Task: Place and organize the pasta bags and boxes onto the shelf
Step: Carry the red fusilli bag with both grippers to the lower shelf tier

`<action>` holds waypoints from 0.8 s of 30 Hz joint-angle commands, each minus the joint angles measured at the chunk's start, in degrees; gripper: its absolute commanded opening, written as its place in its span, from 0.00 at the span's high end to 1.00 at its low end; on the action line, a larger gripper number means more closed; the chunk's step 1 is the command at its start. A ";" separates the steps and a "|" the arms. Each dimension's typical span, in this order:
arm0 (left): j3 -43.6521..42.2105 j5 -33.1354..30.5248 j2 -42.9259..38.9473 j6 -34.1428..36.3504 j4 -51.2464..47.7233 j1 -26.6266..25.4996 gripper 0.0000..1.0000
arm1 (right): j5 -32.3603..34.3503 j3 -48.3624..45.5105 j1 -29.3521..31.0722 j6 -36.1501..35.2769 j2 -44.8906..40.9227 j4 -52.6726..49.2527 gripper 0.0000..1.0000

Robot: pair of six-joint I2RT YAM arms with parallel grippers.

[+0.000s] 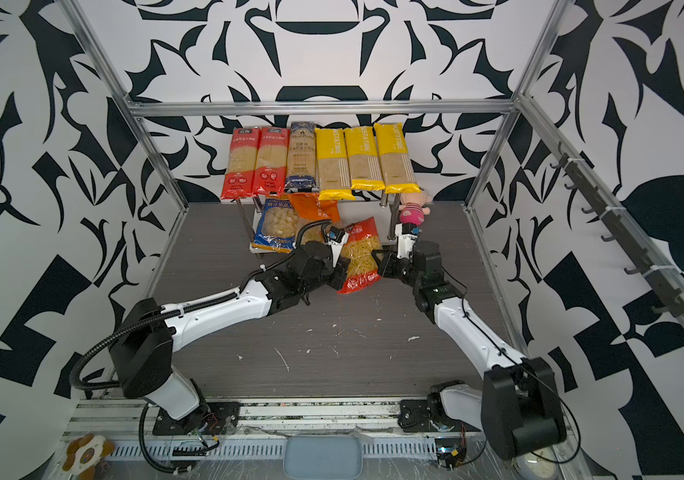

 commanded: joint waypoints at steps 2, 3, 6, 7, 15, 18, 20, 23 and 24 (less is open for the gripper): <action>5.67 -4.47 4.74 10.08 12.10 1.29 1.00 | 7.09 5.76 0.75 -7.26 6.76 20.60 1.00; 6.69 -5.09 6.05 10.66 13.12 1.99 1.00 | 7.92 6.52 0.95 -8.45 8.41 22.35 1.00; 10.02 -6.25 9.68 11.62 14.16 3.54 1.00 | 10.32 9.08 1.19 -11.61 13.22 25.84 1.00; 11.15 -6.58 10.73 11.62 14.30 3.96 1.00 | 11.04 9.79 1.41 -12.64 14.56 26.59 1.00; 20.29 -9.18 20.83 7.87 13.02 6.67 1.00 | 14.41 18.24 2.60 -18.72 27.41 28.08 0.93; 22.79 -10.40 23.66 5.20 11.28 7.52 1.00 | 16.92 21.38 3.69 -21.62 30.13 23.59 0.83; 24.46 -11.35 25.40 5.03 9.96 7.70 1.00 | 17.98 22.07 4.17 -23.03 31.08 21.62 0.74; 26.73 -13.21 27.55 4.99 8.22 7.71 1.00 | 17.55 20.39 4.31 -22.84 30.97 22.39 0.60; 27.30 -14.08 28.08 4.80 7.88 7.75 1.00 | 17.58 19.62 4.35 -22.90 30.50 22.80 0.56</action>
